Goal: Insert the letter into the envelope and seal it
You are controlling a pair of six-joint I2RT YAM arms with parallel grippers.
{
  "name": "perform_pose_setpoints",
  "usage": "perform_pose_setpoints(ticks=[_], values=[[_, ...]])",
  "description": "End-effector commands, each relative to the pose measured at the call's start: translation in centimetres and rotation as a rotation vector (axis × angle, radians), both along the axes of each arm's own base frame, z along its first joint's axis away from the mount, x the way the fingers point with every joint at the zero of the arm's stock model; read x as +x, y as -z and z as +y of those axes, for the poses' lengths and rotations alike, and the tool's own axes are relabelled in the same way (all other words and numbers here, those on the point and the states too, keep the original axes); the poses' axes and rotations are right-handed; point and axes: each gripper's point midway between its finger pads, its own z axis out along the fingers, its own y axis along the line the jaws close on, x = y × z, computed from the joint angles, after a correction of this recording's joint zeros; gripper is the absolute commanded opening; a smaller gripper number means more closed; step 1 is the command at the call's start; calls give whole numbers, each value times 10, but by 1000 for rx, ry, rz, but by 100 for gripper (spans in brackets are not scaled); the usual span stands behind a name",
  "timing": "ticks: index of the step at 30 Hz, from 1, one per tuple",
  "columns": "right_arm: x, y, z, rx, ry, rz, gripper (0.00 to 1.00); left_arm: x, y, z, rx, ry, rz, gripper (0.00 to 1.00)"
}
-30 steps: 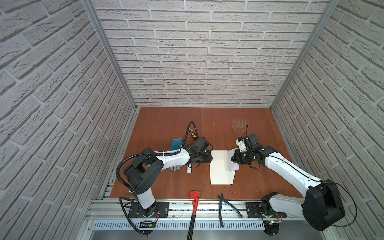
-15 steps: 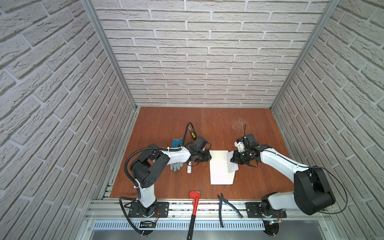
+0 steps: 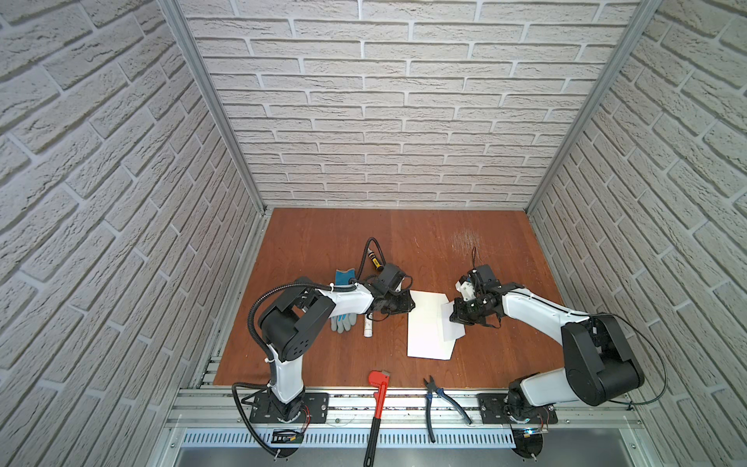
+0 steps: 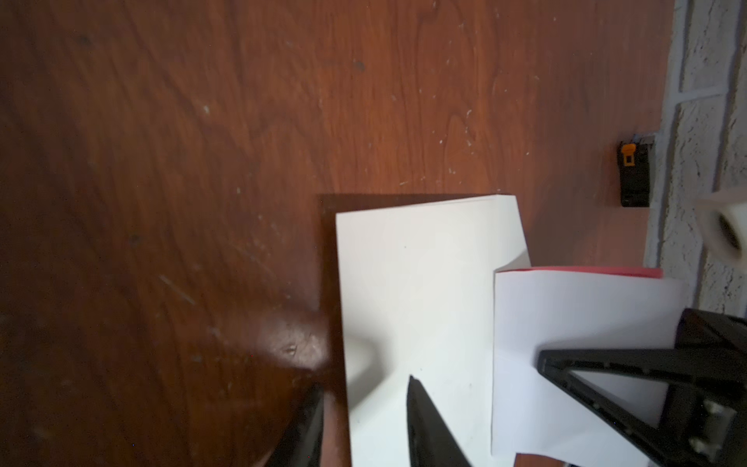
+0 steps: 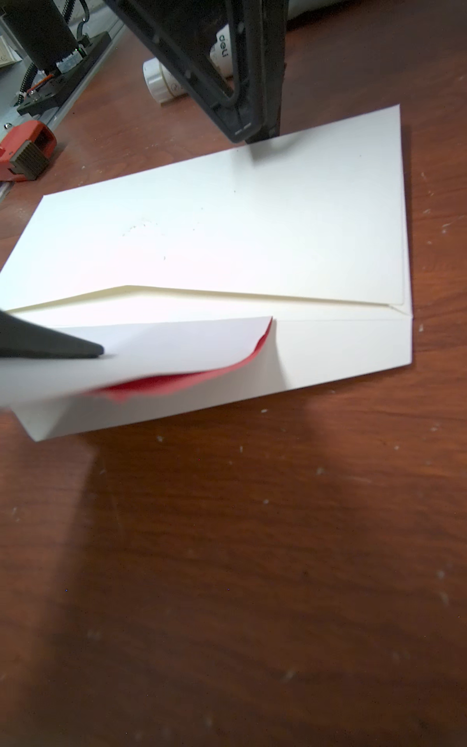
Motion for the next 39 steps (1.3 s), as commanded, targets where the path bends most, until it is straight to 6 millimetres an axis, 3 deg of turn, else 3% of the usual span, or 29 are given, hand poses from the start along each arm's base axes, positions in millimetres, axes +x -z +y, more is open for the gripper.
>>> perform_pose_setpoints(ticks=[1,17,39], values=[[2,4,-4,-19,-5,-17,5,-2,16,5,36,11,32,35],[6,9,6,37,10,-2,5,-6,26,6,35,16,56,33],[9,17,29,177,46,16,5,-7,32,5,0,4,67,21]])
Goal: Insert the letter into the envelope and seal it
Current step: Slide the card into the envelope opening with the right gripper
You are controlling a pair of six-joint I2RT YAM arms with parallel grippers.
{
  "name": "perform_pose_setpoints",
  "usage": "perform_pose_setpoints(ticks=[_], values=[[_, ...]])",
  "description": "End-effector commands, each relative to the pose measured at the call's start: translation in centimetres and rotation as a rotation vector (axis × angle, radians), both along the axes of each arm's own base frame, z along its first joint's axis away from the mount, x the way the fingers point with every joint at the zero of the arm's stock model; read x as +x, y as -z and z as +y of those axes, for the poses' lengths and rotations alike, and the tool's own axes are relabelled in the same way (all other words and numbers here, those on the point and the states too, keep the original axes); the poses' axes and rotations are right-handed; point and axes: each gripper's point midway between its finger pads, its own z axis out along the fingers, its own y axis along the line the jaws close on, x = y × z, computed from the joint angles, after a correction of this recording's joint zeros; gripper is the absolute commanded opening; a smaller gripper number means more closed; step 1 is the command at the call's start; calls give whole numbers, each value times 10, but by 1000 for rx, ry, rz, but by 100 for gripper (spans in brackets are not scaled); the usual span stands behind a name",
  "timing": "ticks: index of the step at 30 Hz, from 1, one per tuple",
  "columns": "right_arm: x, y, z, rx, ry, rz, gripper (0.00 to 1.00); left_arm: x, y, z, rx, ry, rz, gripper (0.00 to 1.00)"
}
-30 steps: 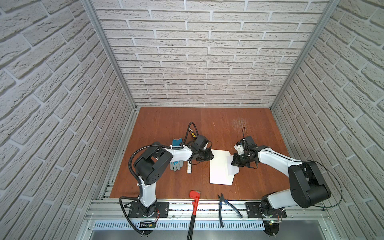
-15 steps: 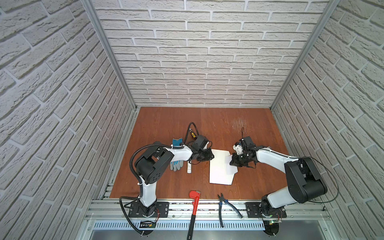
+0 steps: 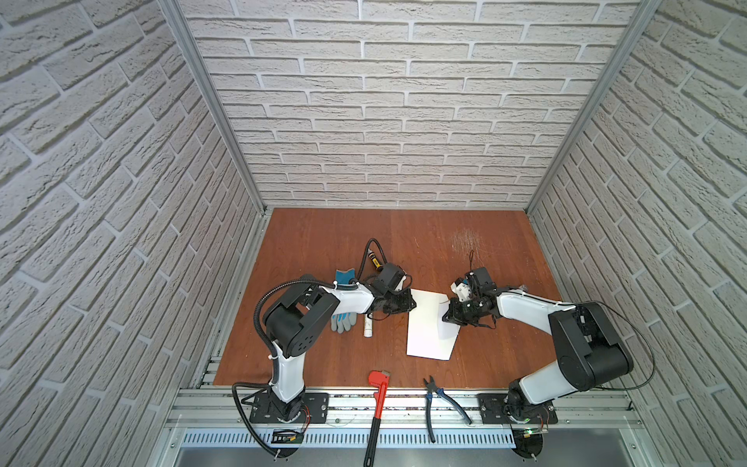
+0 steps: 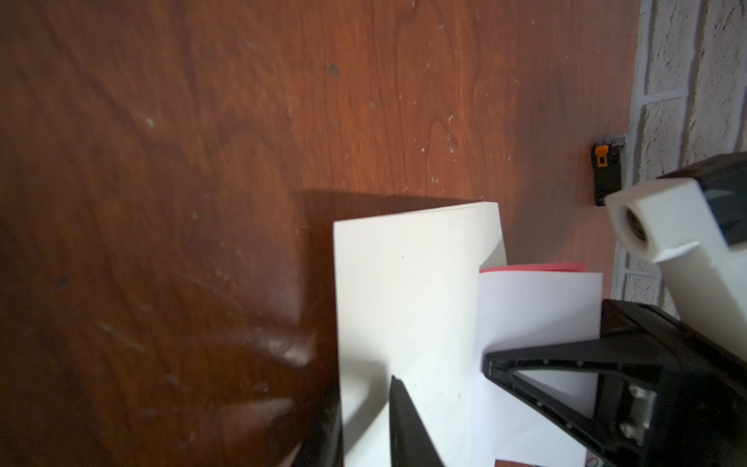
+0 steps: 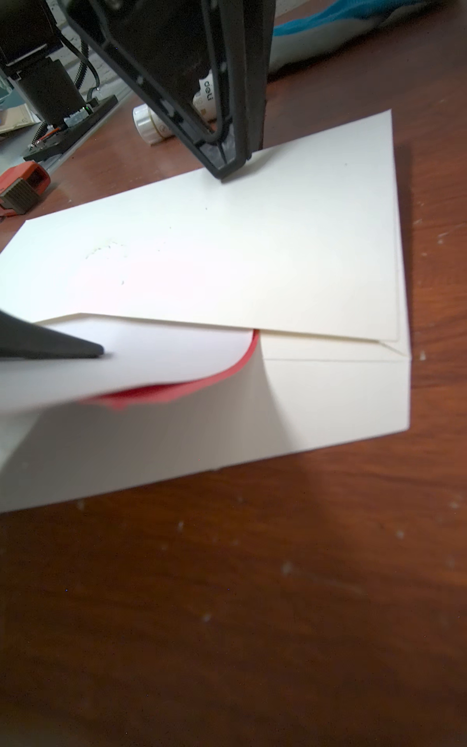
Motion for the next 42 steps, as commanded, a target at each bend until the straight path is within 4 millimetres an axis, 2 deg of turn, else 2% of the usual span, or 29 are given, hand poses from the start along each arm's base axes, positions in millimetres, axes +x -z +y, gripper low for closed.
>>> perform_pose_setpoints(ticks=[1,8,9,12,14,19,25,27,29,37,42], values=[[0,3,7,41,12,0,5,-9,28,15,57,-17,58,20],[-1,2,11,71,26,-8,6,-9,29,17,34,-38,66,17],[-1,1,10,67,27,-9,10,-8,29,17,32,-40,66,17],[-3,-3,3,16,22,-3,30,-8,27,19,35,-38,58,17],[-6,-6,-4,-30,16,0,37,-8,27,23,51,-38,54,17],[-11,-15,-16,-112,11,6,42,-7,27,26,55,-47,50,16],[-17,-11,-19,-143,-8,41,43,-6,29,22,31,-50,59,14],[-16,-9,-16,-136,-12,46,43,-6,27,18,16,-46,60,21],[-14,-8,-10,-119,-25,43,42,-6,25,15,-2,-41,59,24],[-3,-6,23,-87,-97,26,40,-6,6,16,-32,-34,25,26],[4,-4,40,-80,-120,21,41,-10,13,27,15,-41,35,26]])
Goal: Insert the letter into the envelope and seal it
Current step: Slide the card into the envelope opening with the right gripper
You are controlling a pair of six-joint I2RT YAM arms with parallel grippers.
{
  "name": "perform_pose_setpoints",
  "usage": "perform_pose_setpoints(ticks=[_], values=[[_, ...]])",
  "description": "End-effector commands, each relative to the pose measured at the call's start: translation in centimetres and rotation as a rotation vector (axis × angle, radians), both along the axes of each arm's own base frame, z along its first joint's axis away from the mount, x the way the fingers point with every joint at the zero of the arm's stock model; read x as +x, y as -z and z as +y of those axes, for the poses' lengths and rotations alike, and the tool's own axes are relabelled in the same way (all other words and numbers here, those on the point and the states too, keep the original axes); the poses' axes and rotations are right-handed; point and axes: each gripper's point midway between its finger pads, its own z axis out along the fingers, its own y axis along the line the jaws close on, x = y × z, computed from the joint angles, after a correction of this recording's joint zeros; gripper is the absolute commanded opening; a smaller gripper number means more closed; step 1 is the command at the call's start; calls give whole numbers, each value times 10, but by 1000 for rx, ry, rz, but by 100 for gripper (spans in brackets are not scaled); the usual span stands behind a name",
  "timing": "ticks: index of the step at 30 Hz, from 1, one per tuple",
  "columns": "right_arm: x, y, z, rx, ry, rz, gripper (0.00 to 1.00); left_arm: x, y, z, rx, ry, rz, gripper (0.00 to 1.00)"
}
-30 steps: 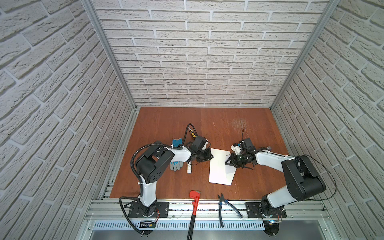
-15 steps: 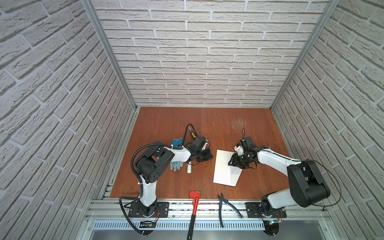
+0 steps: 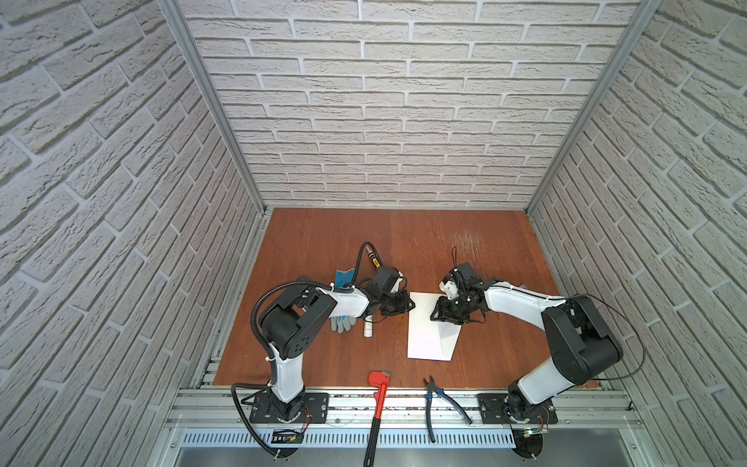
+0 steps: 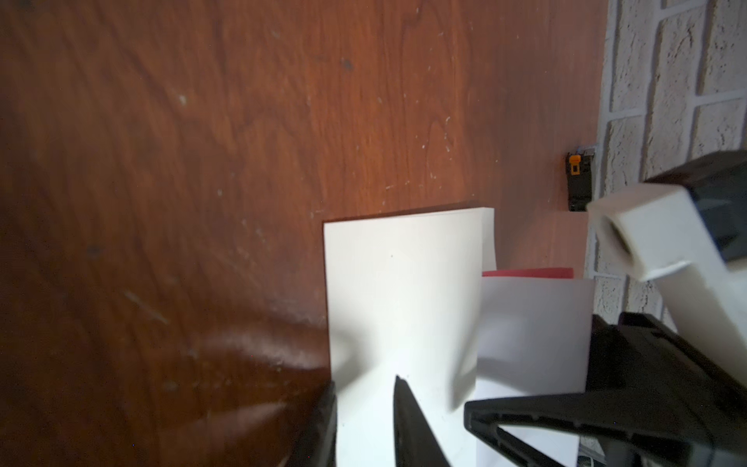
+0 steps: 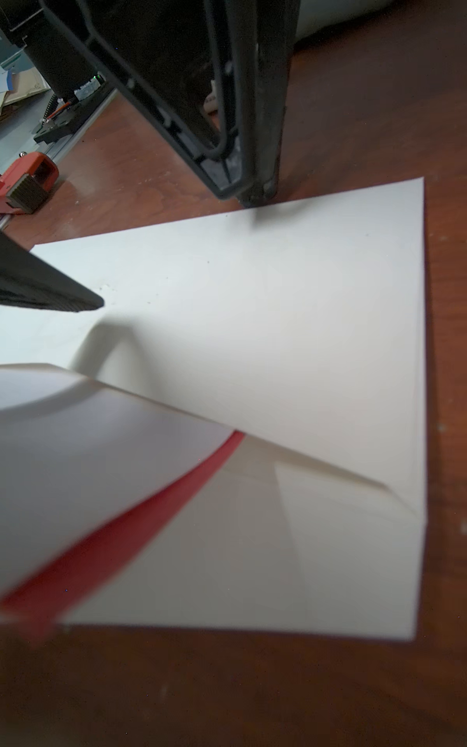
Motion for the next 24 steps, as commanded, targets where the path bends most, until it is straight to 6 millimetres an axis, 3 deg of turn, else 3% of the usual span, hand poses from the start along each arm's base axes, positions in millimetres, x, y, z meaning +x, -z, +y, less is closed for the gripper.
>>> perform_pose_setpoints(ticks=[1,7,13,18,21,24], values=[[4,4,11,4,-11,-8,42,-9,17,21,86,-11,32,25],[1,0,3,-47,-17,-4,46,-12,27,32,149,-21,44,28],[-2,-3,-8,-115,-21,6,51,-11,27,32,154,-18,42,29],[-3,-2,-7,-115,-29,13,53,-10,11,23,94,-4,7,31],[-2,1,-4,-104,-33,19,53,-11,-8,8,29,37,-37,34],[0,2,-1,-97,-41,20,53,-9,-13,-2,2,48,-51,33]])
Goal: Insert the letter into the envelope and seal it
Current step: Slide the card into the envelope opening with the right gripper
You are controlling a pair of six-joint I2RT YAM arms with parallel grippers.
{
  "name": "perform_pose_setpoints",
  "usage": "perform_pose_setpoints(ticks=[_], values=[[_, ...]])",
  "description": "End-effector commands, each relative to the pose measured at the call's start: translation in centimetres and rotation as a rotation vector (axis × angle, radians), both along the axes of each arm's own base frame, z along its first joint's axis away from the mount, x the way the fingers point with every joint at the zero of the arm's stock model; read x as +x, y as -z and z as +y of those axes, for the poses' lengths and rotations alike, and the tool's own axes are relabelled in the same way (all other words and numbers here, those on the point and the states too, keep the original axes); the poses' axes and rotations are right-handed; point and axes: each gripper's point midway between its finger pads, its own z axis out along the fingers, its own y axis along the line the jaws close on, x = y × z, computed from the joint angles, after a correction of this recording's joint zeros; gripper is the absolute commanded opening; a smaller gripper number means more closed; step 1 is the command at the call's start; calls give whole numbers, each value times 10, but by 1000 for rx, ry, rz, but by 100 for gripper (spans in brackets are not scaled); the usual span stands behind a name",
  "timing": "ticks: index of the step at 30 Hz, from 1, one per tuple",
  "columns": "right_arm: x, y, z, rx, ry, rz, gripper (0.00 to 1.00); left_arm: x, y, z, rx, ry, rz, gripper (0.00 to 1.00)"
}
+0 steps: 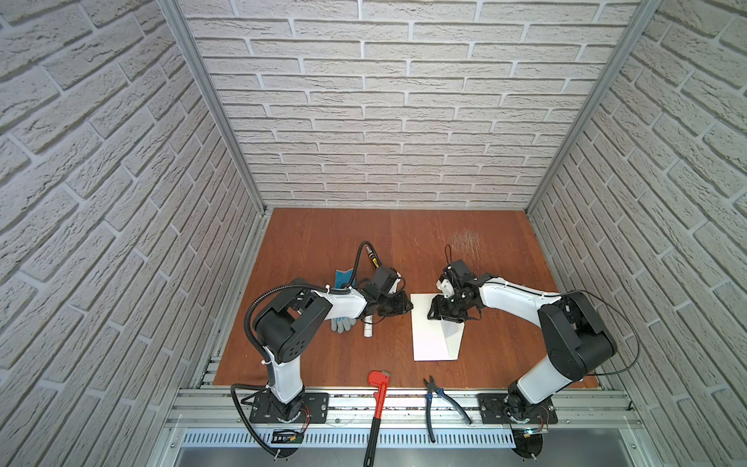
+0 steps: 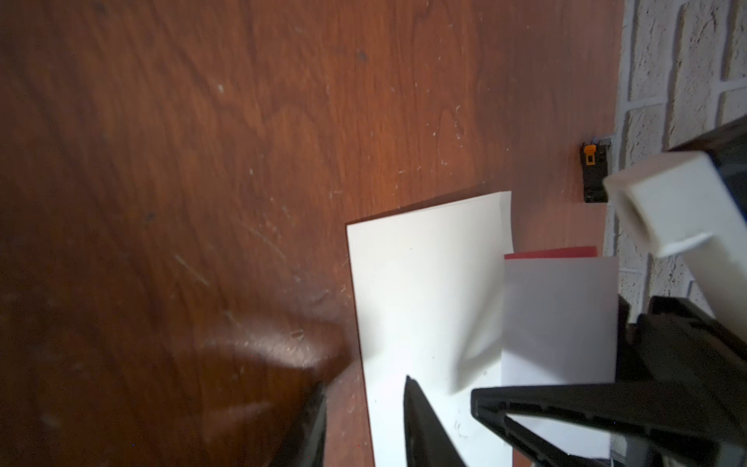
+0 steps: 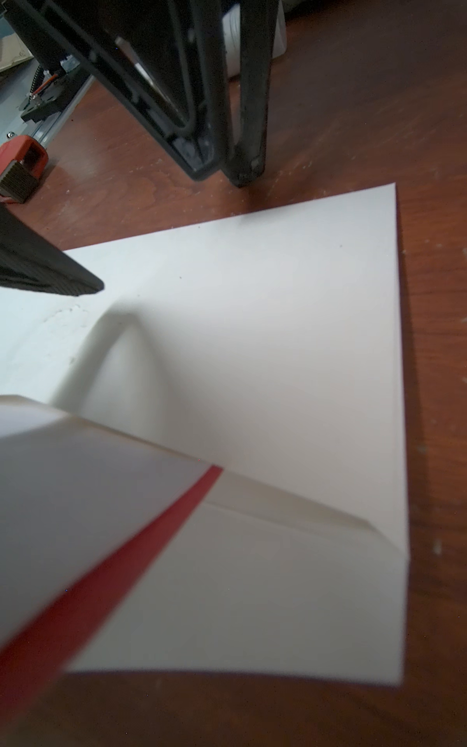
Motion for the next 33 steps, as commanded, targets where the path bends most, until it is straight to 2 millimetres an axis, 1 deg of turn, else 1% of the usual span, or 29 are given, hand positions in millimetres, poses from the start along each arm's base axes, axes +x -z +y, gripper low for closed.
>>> perform_pose_setpoints(ticks=[1,4,7,11,13,17,20,23,26,29,33], values=[[-1,3,2,-17,-22,11,53,-2,-9,-10,-34,30,-27,33],[0,4,7,-2,-29,12,53,2,-9,-17,-59,30,-23,31],[0,5,11,7,-35,15,53,5,-16,-26,-101,37,-30,30],[1,8,18,21,-39,19,53,8,-22,-28,-111,41,-38,30],[1,9,21,28,-41,19,53,9,-19,-27,-101,39,-32,30],[2,9,24,31,-45,19,54,9,0,-23,-66,27,6,28],[1,8,23,24,-48,20,54,9,18,-12,-22,2,43,27],[0,6,21,13,-52,18,55,8,30,3,31,-23,67,25],[-1,5,18,-6,-56,23,56,7,38,18,97,-37,82,25],[-2,3,12,-36,-57,27,58,5,43,29,134,-43,93,25],[-4,2,6,-65,-60,31,61,3,47,36,153,-43,102,24]])
